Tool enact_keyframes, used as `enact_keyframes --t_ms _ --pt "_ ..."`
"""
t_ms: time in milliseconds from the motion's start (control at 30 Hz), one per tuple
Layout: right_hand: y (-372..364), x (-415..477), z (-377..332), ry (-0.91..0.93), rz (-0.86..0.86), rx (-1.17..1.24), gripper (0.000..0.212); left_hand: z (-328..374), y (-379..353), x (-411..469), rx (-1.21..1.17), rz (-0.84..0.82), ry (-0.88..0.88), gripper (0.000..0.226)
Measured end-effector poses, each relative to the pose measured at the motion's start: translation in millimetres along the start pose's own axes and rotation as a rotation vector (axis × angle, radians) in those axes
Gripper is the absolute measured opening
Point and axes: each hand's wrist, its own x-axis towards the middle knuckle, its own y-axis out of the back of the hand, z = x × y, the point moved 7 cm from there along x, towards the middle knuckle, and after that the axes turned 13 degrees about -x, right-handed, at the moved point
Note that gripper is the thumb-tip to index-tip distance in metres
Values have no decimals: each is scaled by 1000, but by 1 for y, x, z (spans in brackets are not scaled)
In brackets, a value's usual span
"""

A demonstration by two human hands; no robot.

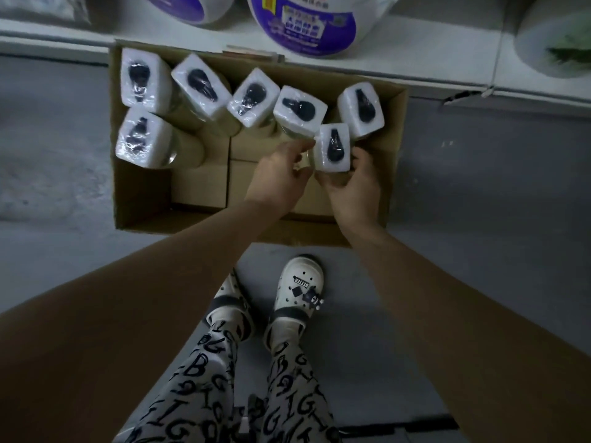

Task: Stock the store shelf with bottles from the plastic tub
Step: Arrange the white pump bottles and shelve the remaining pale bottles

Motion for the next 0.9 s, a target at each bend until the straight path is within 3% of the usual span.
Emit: enact_keyframes --t_ms 200,400,633,767,833,900 --pt "-15 17 6 -10 23 -18 68 -8 -9 17 4 2 -36 49" --pt "-15 22 8 42 34 38 51 -11 -12 23 -17 -23 -29 49" --pt "10 1 10 243 117 -46 39 -19 -9 7 -153 -68 79 38" --pt "25 -12 -4 276 -42 -41 47 -12 2 -9 -294 -67 125 50" --pt "31 -19 -18 310 -170 -55 48 -2 10 -16 -251 -133 84 68" --pt "41 -29 -36 346 -262 -86 50 14 22 -26 -196 -185 45 65"
